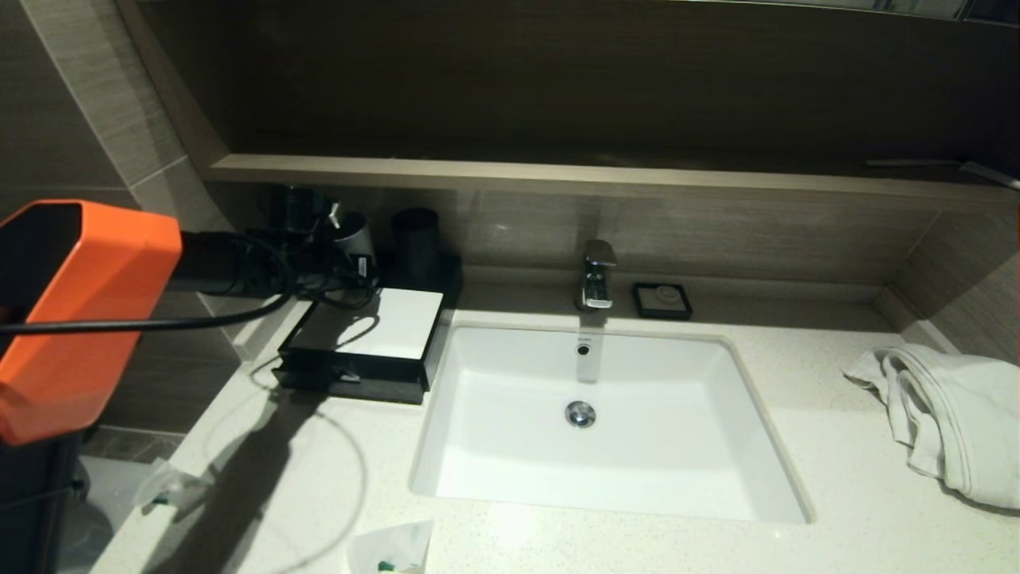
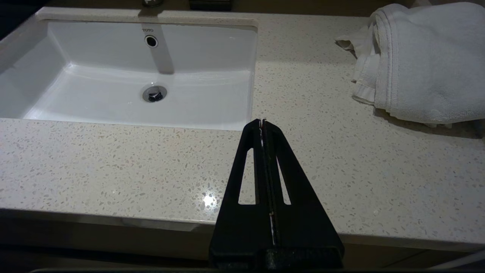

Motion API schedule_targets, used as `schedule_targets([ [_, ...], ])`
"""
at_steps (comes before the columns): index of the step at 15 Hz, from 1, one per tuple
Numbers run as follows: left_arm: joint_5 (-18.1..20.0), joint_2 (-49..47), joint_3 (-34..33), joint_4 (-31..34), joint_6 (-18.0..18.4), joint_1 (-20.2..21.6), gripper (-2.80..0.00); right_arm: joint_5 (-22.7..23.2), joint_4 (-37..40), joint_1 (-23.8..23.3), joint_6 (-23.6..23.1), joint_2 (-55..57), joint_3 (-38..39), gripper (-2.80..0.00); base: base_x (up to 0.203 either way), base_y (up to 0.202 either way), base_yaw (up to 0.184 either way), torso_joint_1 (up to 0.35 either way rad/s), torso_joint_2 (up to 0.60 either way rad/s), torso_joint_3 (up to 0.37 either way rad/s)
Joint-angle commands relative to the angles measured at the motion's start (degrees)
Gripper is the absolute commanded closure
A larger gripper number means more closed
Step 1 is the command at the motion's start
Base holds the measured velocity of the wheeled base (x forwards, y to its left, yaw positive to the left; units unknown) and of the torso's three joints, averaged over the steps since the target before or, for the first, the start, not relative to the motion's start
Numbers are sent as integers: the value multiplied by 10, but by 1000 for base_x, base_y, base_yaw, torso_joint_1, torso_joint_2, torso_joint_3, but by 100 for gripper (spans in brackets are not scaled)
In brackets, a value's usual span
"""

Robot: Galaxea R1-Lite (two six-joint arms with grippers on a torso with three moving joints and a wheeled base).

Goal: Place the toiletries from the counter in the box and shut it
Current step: Place the cup on the storage box

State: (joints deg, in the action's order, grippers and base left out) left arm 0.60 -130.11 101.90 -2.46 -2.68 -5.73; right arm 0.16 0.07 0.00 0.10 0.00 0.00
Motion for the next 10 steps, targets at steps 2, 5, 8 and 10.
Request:
schedule_targets([
  [2, 0, -11, 15, 2, 0, -1, 0, 0, 0, 0, 0, 0, 0, 0, 0, 0, 0, 0, 0, 0],
  [5, 0, -15, 22, 4, 0, -1, 0, 0, 0, 0, 0, 0, 0, 0, 0, 0, 0, 0, 0, 0],
  [8, 0, -19, 36, 4, 0, -1, 0, 0, 0, 0, 0, 0, 0, 0, 0, 0, 0, 0, 0, 0],
  [10, 0, -23, 49, 12, 0, -1, 0, 0, 0, 0, 0, 0, 0, 0, 0, 0, 0, 0, 0, 0],
])
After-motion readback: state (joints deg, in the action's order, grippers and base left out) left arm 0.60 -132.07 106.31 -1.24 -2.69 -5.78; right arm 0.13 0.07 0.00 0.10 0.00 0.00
